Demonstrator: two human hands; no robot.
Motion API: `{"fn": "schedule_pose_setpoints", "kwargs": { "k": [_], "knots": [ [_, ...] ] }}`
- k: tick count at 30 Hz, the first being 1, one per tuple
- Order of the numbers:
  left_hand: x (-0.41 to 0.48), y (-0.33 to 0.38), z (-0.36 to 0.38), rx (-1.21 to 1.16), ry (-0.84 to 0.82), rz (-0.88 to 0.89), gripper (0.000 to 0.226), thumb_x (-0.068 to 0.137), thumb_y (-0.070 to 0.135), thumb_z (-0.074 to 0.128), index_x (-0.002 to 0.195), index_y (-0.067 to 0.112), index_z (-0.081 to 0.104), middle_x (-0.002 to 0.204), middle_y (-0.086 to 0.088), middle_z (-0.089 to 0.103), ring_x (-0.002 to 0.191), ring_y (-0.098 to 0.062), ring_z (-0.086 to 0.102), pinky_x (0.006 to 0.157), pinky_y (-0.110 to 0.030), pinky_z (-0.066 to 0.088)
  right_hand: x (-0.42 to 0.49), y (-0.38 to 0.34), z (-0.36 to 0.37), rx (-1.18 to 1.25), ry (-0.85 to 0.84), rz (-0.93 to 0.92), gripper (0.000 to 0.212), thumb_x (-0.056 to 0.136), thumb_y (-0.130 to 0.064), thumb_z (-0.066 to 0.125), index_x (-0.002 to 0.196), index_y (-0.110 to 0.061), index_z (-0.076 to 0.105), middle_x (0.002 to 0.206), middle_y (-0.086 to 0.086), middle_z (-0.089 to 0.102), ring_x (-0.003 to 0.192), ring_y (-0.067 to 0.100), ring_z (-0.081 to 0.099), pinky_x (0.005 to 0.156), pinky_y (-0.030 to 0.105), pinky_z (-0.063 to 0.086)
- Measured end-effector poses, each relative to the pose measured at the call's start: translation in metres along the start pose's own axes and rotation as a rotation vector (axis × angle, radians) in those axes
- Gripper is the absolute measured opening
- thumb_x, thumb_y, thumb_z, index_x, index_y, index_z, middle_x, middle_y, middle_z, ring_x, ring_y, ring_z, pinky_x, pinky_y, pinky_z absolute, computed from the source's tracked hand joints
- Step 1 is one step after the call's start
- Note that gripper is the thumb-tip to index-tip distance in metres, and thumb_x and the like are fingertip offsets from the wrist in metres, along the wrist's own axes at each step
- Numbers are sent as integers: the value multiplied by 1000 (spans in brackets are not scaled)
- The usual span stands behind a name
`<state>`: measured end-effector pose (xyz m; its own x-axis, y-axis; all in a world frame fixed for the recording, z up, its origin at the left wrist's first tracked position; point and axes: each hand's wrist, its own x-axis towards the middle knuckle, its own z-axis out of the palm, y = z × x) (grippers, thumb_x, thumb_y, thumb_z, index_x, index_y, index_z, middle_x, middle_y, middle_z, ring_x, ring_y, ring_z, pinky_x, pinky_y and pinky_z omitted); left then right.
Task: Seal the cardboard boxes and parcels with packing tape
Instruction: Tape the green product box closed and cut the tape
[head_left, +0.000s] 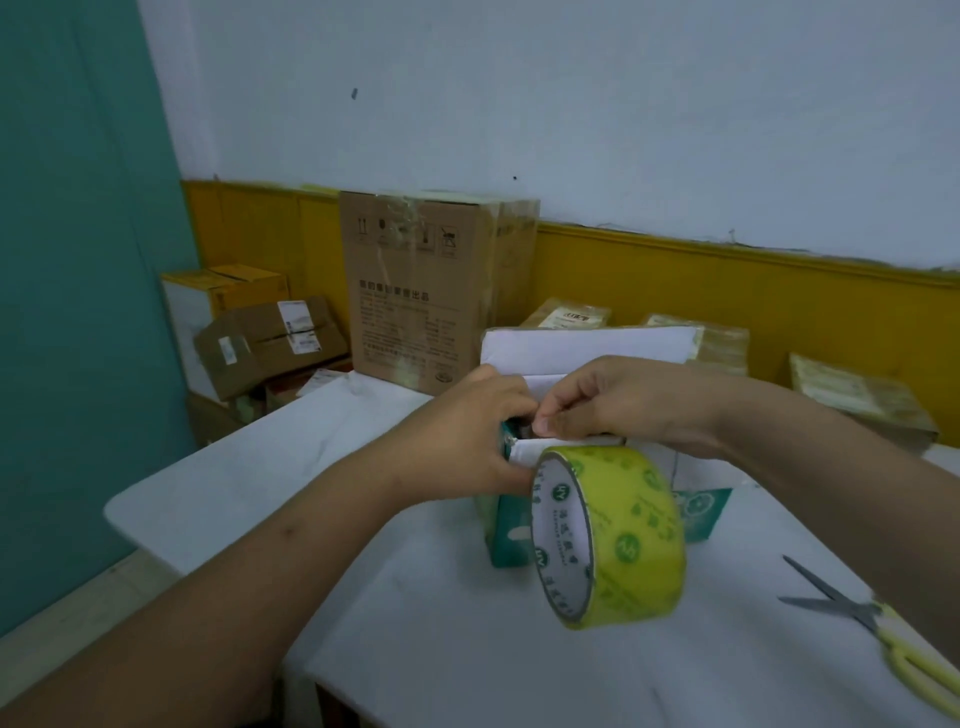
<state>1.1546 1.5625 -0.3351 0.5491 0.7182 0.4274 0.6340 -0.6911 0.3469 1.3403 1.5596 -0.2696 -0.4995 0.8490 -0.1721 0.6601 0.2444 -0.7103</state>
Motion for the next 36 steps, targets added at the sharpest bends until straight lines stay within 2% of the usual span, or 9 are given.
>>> {"fn": "schedule_pose_setpoints", "kwargs": {
  "k": [6, 10, 13, 16, 20, 22, 26, 32, 36],
  "knots": [
    [35, 17, -51, 205, -592, -108, 51, 55, 76, 66, 94, 45, 58, 108, 14, 50, 103, -10, 49, 92, -39, 50, -4, 3, 1, -17, -14, -28, 10, 91, -18, 68, 86, -19, 77, 98, 0, 75, 98, 14, 67, 96, 31, 51],
    [55, 28, -49, 605, -827, -130, 66, 71, 54, 80, 124, 33, 47, 115, 0, 43, 107, -22, 42, 92, -40, 47, -9, 4, 0, -19, 6, -52, 10, 91, -21, 68, 87, -20, 77, 91, -8, 76, 92, 7, 66, 89, 26, 48],
    [61, 31, -46, 667, -776, -59, 76, 74, 44, 83, 134, 28, 41, 119, -3, 40, 113, -24, 40, 95, -42, 45, -11, 8, -4, 9, 28, -94, 8, 89, -19, 70, 86, -17, 77, 89, -4, 75, 87, 9, 67, 86, 26, 50],
    [60, 21, -53, 534, -602, 28, 84, 66, 44, 89, 135, 29, 43, 113, 1, 36, 105, -19, 39, 91, -37, 44, -12, 12, -7, 79, -7, -161, 7, 88, -10, 70, 85, -16, 72, 79, -1, 69, 76, 9, 61, 78, 24, 49],
    [39, 5, -52, 345, -328, 96, 76, 58, 42, 93, 121, 25, 54, 106, 8, 36, 95, -13, 41, 76, -32, 47, -9, 16, -7, 133, 36, -242, 5, 85, -13, 73, 85, -18, 73, 80, 11, 66, 80, 18, 58, 87, 36, 49],
    [26, -2, -51, 298, -171, 67, 64, 58, 39, 93, 105, 23, 52, 103, 9, 37, 87, -10, 43, 68, -28, 45, -7, 16, -3, 192, 50, -308, 4, 86, -10, 72, 90, -11, 73, 86, 23, 65, 81, 22, 58, 81, 30, 50],
    [6, -19, -46, 105, 74, 23, 52, 65, 31, 92, 91, 26, 47, 98, 17, 40, 88, 1, 46, 67, -21, 39, 1, 16, 2, 173, 117, -363, 4, 84, -8, 74, 88, -7, 74, 84, 13, 72, 75, 12, 64, 72, 18, 52],
    [3, -19, -48, 110, -35, -10, 34, 79, 30, 82, 99, 26, 55, 106, 10, 60, 95, -12, 59, 78, -42, 52, 2, 18, 1, 224, 124, -432, 1, 87, -7, 69, 88, -7, 69, 83, 11, 65, 73, 10, 59, 68, 15, 48],
    [8, -3, -71, -55, -331, -152, 30, 78, 20, 63, 100, 40, 68, 122, 9, 53, 115, -7, 54, 95, -33, 50, -2, 22, -3, 246, 132, -489, 7, 85, -17, 68, 89, -11, 69, 86, 10, 63, 78, 14, 56, 74, 20, 48]
  ]
}}
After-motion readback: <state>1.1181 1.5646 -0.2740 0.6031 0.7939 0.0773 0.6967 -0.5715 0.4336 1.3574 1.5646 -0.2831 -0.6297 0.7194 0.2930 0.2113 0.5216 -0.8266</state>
